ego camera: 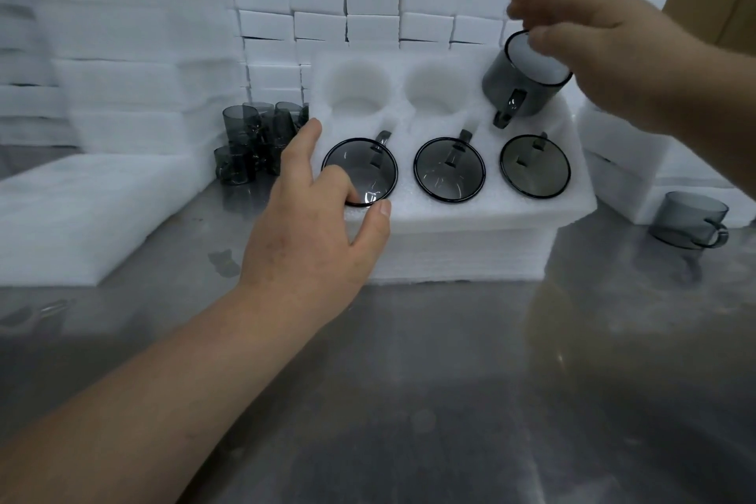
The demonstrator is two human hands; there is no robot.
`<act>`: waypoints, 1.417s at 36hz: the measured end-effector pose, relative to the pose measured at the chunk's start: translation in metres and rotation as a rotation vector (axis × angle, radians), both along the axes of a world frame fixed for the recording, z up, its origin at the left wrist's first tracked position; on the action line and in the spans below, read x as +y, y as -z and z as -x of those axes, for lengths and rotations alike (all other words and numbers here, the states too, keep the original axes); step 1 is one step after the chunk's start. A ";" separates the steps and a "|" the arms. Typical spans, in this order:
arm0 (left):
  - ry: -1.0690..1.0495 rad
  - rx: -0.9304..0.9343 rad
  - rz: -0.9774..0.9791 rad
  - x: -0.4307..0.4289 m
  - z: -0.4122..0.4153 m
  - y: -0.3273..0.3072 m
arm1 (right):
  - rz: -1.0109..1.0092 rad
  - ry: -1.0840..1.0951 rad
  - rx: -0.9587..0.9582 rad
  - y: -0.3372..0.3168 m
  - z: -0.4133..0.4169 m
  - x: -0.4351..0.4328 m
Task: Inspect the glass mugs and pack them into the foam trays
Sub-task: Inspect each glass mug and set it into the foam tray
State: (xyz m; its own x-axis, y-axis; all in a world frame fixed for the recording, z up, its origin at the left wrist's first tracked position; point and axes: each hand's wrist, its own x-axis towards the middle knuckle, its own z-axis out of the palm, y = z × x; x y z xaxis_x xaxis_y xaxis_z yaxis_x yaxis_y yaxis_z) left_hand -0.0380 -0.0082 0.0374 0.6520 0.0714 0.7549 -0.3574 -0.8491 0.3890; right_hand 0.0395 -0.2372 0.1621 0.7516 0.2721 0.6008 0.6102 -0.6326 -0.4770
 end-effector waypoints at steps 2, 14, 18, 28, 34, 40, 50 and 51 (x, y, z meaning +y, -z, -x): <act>0.002 -0.002 0.003 0.000 0.000 0.000 | -0.057 0.009 -0.010 0.001 -0.005 0.000; -0.002 0.015 0.010 -0.001 0.001 -0.001 | -0.451 -0.019 0.479 0.007 -0.035 -0.010; 0.000 0.021 0.014 -0.001 0.002 -0.001 | -0.589 -0.103 0.623 0.008 -0.032 -0.003; 0.000 -0.041 0.006 -0.001 -0.003 0.002 | -0.705 -0.266 0.696 0.015 -0.024 0.005; -0.003 -0.040 0.001 -0.001 -0.003 0.002 | -0.706 -0.266 0.703 0.015 -0.022 0.006; -0.005 -0.045 0.003 -0.001 -0.004 0.003 | -0.704 -0.240 0.722 0.017 -0.023 0.004; 0.007 -0.021 0.015 -0.001 -0.003 0.001 | -0.514 0.131 0.408 0.010 -0.012 0.011; 0.006 -0.014 0.014 -0.001 -0.002 0.001 | -0.472 0.190 0.269 0.009 -0.012 0.011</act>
